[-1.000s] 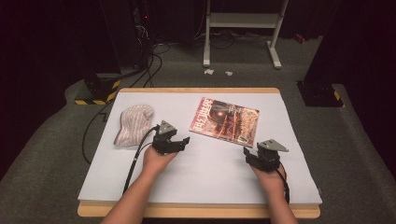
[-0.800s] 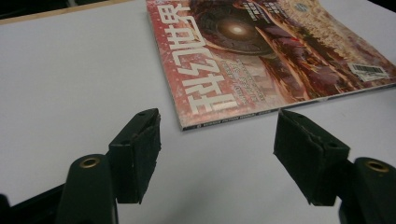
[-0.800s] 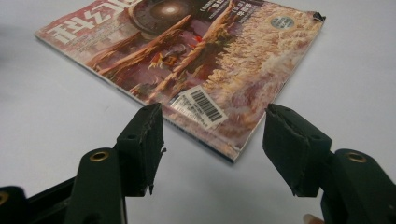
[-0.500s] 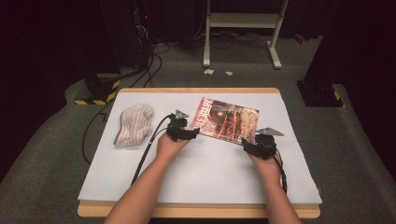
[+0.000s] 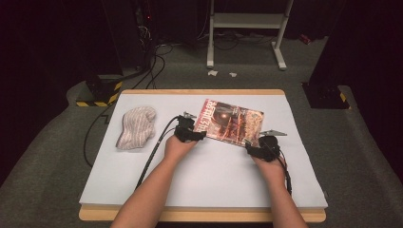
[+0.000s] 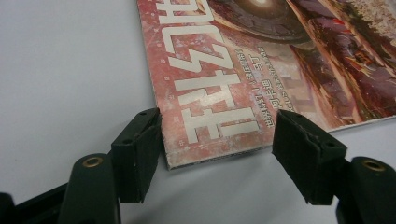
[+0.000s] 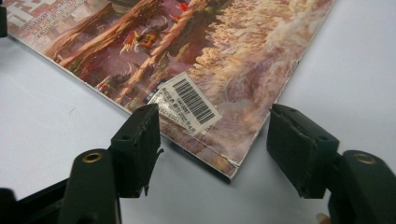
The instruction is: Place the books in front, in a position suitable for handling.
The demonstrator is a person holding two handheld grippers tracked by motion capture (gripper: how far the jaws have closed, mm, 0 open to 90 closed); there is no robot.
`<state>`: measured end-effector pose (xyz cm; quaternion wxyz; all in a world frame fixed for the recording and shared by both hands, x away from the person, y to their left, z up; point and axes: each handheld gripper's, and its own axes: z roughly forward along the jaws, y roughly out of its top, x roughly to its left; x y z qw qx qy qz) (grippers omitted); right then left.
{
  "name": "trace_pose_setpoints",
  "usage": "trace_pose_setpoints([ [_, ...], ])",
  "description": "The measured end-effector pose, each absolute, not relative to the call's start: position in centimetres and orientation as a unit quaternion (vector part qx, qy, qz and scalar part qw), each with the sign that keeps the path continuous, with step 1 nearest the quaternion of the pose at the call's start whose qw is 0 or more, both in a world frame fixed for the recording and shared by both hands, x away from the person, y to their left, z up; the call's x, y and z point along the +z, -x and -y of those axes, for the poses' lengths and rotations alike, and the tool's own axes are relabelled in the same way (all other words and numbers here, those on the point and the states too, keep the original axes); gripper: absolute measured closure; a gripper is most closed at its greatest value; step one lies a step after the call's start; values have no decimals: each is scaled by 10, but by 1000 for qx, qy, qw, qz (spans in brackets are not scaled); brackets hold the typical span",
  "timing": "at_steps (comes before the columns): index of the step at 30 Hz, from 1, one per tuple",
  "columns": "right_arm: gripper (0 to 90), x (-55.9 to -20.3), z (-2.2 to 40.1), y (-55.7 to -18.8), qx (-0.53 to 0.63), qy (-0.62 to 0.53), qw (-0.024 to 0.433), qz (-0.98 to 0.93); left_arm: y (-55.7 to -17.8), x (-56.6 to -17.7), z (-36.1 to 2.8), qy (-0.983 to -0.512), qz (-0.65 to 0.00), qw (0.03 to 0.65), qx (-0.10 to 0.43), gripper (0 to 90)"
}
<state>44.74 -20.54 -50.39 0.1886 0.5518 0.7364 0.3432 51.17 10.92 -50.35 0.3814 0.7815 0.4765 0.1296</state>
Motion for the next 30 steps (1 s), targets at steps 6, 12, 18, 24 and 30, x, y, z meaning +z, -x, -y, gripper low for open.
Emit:
trace_pose_setpoints([
  [6, 360, -505, 206, -447, 346, -551, 192, -735, -513, -504, -111, -781, -477, 378, 139, 329],
  [12, 399, -505, 204, -446, 342, -545, 200, -739, -511, -504, -107, -783, -475, 374, 145, 366],
  [18, 416, -505, 204, -445, 340, -545, 202, -739, -506, -503, -106, -788, -472, 364, 150, 375],
  [24, 425, -505, 202, -434, 340, -536, 205, -745, -488, -504, -111, -794, -464, 362, 156, 389],
  [30, 429, -505, 197, -418, 340, -527, 203, -752, -466, -504, -119, -799, -455, 359, 161, 395],
])
